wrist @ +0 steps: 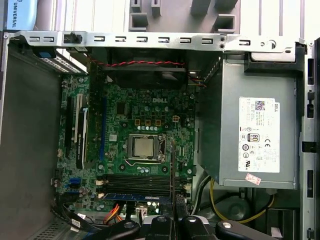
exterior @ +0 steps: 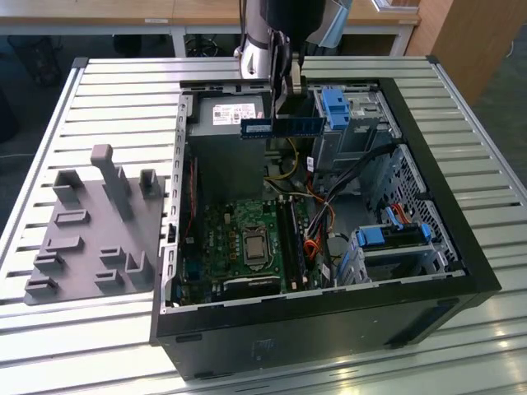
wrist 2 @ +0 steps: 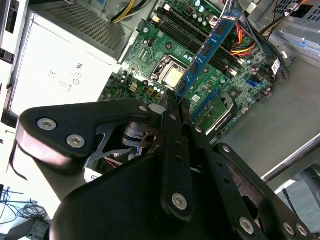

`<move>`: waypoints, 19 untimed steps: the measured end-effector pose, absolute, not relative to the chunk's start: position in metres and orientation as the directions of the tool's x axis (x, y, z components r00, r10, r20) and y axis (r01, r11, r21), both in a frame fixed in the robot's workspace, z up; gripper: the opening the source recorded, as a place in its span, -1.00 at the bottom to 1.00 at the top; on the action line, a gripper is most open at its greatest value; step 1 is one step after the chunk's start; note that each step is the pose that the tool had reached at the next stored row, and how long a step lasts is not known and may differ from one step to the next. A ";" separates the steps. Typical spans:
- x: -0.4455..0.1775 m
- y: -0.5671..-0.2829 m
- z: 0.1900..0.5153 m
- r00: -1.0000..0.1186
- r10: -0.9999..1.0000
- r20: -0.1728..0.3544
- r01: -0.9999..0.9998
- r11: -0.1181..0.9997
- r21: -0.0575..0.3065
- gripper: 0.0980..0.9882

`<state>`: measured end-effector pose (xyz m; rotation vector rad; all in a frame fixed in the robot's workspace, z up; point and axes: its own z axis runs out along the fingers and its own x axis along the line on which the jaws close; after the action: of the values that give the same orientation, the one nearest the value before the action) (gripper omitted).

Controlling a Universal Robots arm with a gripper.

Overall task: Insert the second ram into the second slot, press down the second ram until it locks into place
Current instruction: 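Insert the second ram into the second slot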

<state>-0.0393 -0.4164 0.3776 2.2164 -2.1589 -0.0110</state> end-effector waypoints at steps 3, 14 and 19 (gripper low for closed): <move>-0.039 -0.417 0.378 0.027 -0.999 0.029 -0.999 -0.026 0.039 -0.91; -0.039 -0.427 0.378 0.027 -0.999 0.031 -0.999 -0.026 0.038 -0.91; -0.040 -0.431 0.376 0.026 -0.999 0.026 -1.000 -0.026 0.016 -0.91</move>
<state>-0.0403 -0.4311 0.3765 2.2289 -2.1720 0.0111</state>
